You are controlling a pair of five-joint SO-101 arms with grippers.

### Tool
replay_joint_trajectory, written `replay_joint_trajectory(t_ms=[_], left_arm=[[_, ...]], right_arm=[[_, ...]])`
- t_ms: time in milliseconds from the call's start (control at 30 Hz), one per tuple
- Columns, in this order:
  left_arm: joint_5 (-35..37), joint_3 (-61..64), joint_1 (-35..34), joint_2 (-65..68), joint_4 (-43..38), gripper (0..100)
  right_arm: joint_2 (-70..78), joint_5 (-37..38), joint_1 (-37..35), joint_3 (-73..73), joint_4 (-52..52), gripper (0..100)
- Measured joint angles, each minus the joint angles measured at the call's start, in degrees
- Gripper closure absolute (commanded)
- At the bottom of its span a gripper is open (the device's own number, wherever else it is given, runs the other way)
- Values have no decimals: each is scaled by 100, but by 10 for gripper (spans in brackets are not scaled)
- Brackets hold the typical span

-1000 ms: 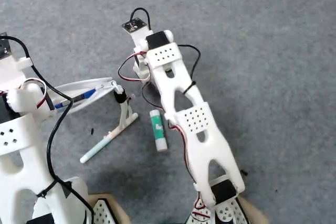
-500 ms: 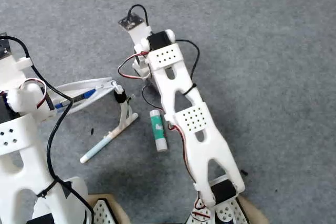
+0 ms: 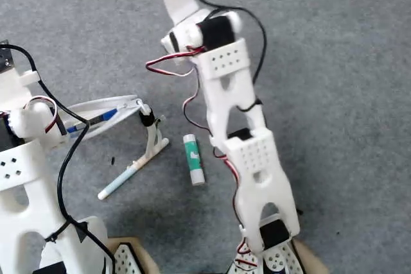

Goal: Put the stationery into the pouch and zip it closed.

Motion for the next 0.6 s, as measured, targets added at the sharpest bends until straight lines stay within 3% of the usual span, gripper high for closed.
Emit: replay_joint_trajectory(t_ms=[333,600], left_arm=[[0,0,18,0,0,973],[0,0,457,0,9,973]], right_arm=[[-2857,-141,-26,1433,18,986],[-4985,-352,-615,2875,18,986]])
